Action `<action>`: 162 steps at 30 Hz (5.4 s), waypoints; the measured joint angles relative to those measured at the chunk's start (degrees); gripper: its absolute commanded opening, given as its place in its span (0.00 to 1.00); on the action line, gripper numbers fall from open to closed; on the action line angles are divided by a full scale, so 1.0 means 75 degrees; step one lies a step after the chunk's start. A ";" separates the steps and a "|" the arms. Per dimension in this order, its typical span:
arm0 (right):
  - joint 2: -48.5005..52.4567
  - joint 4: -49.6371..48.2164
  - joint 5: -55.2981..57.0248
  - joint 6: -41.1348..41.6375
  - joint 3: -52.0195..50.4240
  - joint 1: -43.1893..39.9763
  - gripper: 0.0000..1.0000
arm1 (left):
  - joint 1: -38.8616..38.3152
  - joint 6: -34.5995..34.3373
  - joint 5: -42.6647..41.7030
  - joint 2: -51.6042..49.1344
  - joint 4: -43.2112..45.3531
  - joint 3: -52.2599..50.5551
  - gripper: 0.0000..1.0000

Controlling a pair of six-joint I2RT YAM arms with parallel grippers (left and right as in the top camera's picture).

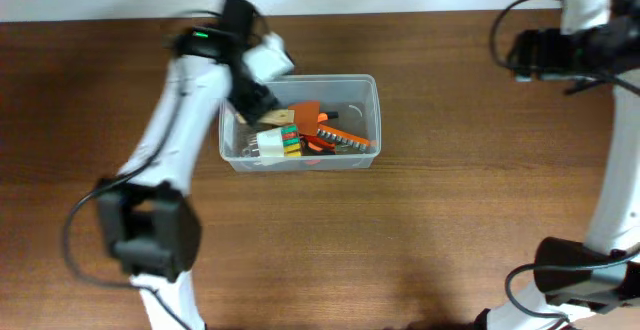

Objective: Pack container

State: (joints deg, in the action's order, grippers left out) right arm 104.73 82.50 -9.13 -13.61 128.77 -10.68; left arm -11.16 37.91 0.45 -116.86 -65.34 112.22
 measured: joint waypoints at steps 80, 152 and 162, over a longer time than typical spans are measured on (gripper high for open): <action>-1.0107 -0.1693 0.0714 0.0015 -1.0075 0.2145 0.99 | 0.2390 -0.2320 -0.0664 1.3053 0.1288 -0.9908 0.99; -1.3866 -1.0488 0.1702 0.0420 -1.7095 0.1725 0.99 | 0.2390 -0.2317 -0.0664 1.3056 0.1163 -0.9961 0.99; -1.3866 -1.0488 0.1702 0.0423 -1.7095 0.1725 0.99 | 0.2390 -0.2320 -0.0664 1.3056 0.1163 -0.9961 0.99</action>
State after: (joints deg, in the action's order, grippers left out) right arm 0.73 3.84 3.64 -10.44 0.56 2.26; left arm 6.76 20.51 -4.54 -18.94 -56.62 37.52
